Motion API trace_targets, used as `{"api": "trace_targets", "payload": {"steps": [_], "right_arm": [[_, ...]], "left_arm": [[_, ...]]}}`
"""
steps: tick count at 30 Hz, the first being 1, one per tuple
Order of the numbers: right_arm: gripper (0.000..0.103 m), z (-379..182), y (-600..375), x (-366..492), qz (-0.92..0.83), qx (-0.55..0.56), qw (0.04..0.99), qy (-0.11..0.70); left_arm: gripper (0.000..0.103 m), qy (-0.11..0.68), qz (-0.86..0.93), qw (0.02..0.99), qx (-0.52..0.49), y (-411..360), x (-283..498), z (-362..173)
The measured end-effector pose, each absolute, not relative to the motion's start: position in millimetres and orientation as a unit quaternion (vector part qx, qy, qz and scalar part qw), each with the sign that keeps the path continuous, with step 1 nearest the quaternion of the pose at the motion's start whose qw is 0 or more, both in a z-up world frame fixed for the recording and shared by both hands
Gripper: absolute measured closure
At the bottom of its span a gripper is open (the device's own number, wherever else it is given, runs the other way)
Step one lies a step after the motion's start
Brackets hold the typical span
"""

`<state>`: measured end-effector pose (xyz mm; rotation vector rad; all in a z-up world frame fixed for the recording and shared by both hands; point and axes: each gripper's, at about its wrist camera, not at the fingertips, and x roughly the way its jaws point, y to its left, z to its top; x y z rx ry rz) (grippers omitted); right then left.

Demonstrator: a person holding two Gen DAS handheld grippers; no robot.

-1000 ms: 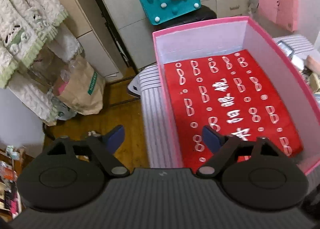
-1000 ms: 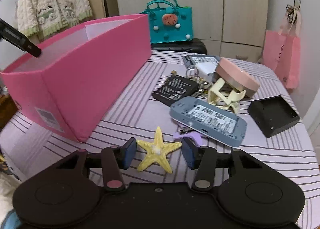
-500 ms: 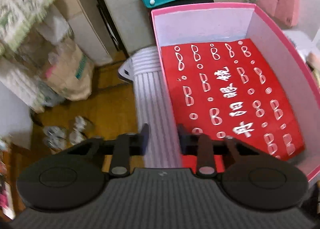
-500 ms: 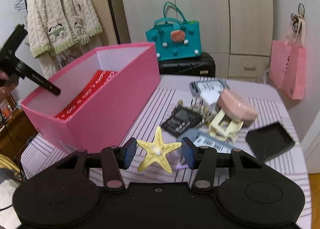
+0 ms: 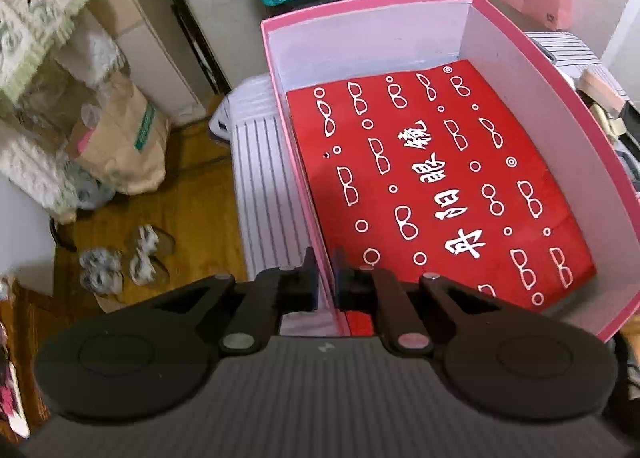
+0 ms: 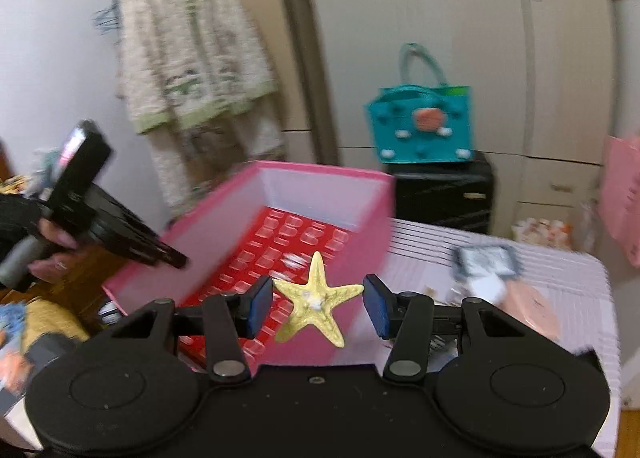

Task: Organize rigid objects
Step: 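Carry the starfish into the pink box and open the right gripper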

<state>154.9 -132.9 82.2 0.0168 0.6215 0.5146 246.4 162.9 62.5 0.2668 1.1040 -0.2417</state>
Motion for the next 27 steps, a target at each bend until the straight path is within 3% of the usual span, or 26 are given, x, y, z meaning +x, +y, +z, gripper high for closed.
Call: {"api": "trace_targets", "payload": {"steps": [8, 15, 27], "right_arm": [[0.048, 91, -64, 219, 0.341, 0.007, 0.855, 0.392], [0.048, 58, -3, 292, 0.33, -0.022, 0.815, 0.475], [0.048, 15, 39, 354, 0.332, -0.055, 0.794, 0.507]], "left_arm": [[0.095, 0.549, -0.12, 0.822, 0.093, 165, 252, 69], [0.094, 0.552, -0.123, 0.822, 0.073, 174, 254, 66], [0.094, 0.549, -0.119, 0.826, 0.058, 173, 252, 65]]}}
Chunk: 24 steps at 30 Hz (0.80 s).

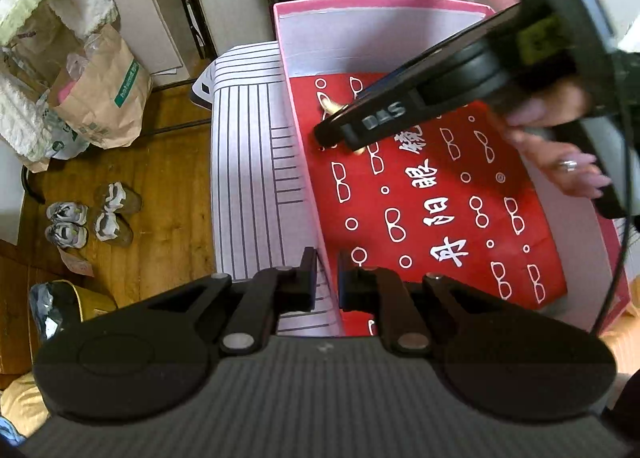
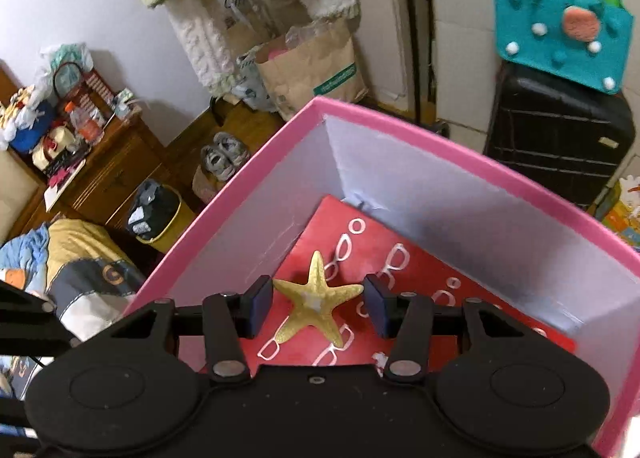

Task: Organize rigid objects
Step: 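Carry the starfish into the pink box and open the right gripper, then move the right gripper back over the grey wifi router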

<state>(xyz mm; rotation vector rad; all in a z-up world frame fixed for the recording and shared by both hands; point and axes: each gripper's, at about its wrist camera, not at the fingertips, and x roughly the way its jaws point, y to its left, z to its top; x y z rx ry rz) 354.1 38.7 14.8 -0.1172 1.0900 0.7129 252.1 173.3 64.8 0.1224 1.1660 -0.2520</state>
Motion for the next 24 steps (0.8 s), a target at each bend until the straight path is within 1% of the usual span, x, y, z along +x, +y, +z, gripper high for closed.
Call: {"api": "trace_targets", "payload": {"steps": [6, 7, 8, 12, 18, 24], "right_arm": [[0.047, 2, 48, 360, 0.329, -0.082, 0.79, 0.51], [0.045, 4, 46, 360, 0.332, -0.082, 0.791, 0.507], [0.041, 7, 45, 359, 0.334, -0.084, 0.794, 0.501], [0.039, 34, 24, 350, 0.327, -0.078, 0.811, 0.479], [0.039, 85, -36, 306, 0.37, -0.006, 0.806, 0.462], [0.039, 112, -87, 256, 0.364, -0.015, 0.829, 0.424]], "left_arm": [[0.094, 0.548, -0.115, 0.827, 0.051, 173, 251, 64], [0.094, 0.549, -0.115, 0.827, 0.05, 173, 251, 64], [0.094, 0.549, -0.114, 0.827, 0.049, 173, 251, 65], [0.094, 0.548, -0.111, 0.828, 0.053, 171, 250, 65], [0.094, 0.55, -0.109, 0.826, 0.056, 171, 250, 64], [0.094, 0.552, -0.105, 0.825, 0.056, 170, 249, 66]]}}
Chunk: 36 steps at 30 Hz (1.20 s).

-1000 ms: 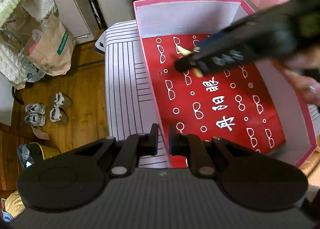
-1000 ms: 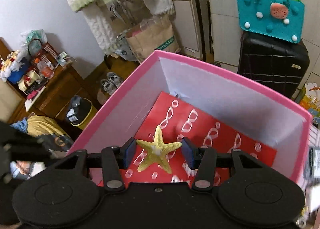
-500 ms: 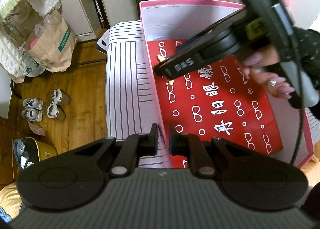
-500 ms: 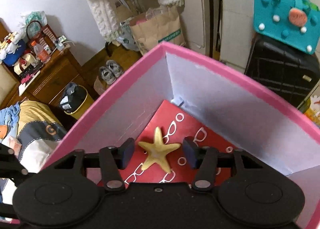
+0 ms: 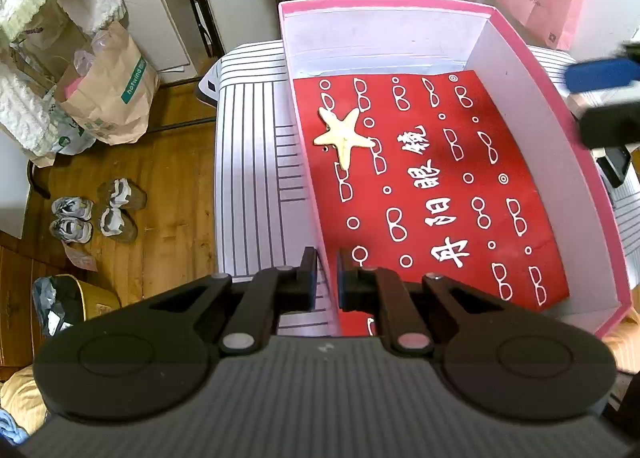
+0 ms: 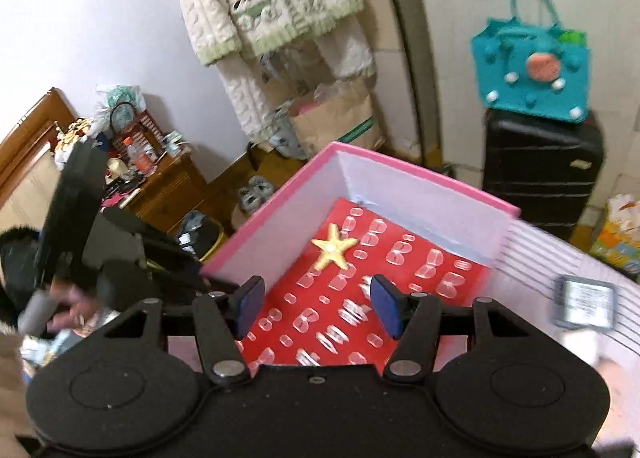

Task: Organize rigid objects
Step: 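Move the right gripper back over the grey wifi router, then grasp the grey wifi router with the right gripper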

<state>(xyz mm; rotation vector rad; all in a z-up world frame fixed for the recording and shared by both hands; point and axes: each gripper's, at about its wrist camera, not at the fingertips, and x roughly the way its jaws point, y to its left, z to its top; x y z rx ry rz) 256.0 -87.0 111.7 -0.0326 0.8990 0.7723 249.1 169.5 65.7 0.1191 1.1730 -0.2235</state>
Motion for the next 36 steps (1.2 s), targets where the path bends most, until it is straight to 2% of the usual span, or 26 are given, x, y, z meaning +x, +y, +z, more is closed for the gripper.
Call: {"api": "trace_targets", "payload": {"steps": [6, 14, 23, 30, 36], "right_arm": [[0.038, 110, -144, 217, 0.3, -0.036, 0.871, 0.389], [0.032, 52, -211, 202, 0.25, 0.011, 0.876, 0.412], [0.022, 4, -231, 201, 0.235, -0.042, 0.87, 0.431], [0.022, -16, -249, 220, 0.246, -0.009, 0.852, 0.462], [0.02, -25, -244, 233, 0.28, -0.026, 0.831, 0.48]], "left_arm": [[0.094, 0.558, -0.098, 0.823, 0.054, 169, 250, 66], [0.095, 0.553, -0.097, 0.826, 0.041, 170, 245, 69], [0.095, 0.574, -0.087, 0.814, 0.028, 171, 265, 66], [0.095, 0.583, -0.078, 0.809, 0.012, 173, 283, 60], [0.095, 0.577, -0.068, 0.814, 0.015, 170, 288, 59]]}}
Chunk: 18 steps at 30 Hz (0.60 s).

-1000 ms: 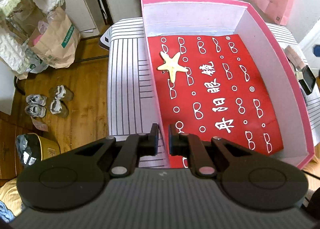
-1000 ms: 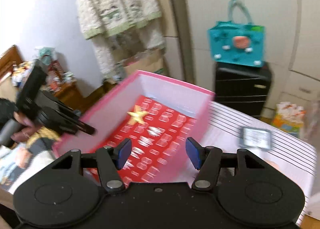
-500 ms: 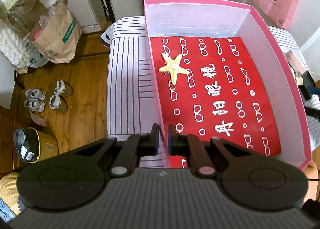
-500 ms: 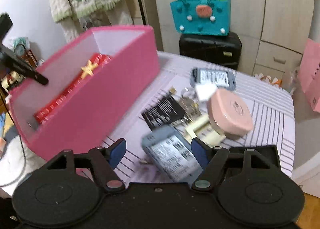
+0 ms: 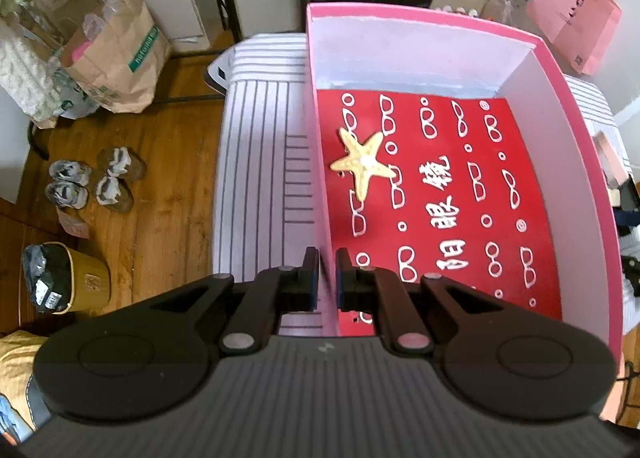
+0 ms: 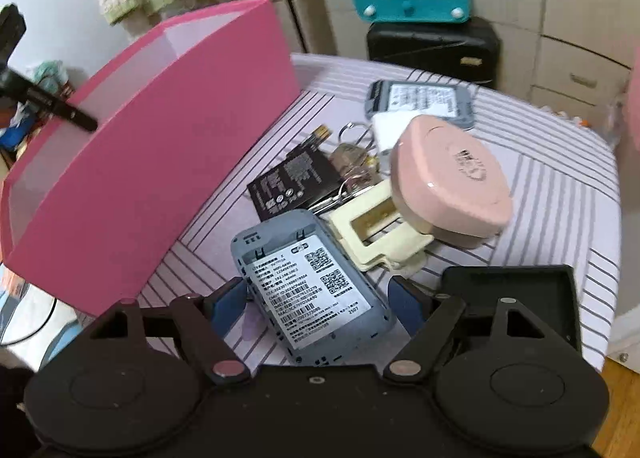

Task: Organize rigid objects
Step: 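Grasp the grey wifi router with the right gripper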

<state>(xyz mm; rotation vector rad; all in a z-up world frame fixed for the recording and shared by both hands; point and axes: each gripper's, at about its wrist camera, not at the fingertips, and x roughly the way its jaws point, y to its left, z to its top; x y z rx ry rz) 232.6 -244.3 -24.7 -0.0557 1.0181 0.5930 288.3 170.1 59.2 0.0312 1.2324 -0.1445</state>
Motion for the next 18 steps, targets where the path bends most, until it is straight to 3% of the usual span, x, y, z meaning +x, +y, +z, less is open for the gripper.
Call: {"api": "trace_targets", "payload": {"steps": [4, 9, 18], "right_arm": [[0.019, -25.1, -239.7, 233.8, 0.297, -0.031, 0.821, 0.487], [0.037, -19.9, -240.8, 231.0, 0.308, 0.005, 0.799, 0.516], [0.037, -22.1, -233.5, 234.0, 0.296, 0.021, 0.804, 0.515]], "left_arm": [[0.096, 0.566, -0.062, 0.821, 0.038, 162.0, 285.9, 61.4], [0.096, 0.561, -0.056, 0.824, 0.042, 159.7, 286.1, 62.1], [0.096, 0.554, -0.058, 0.829, 0.039, 161.4, 282.1, 64.7]]}}
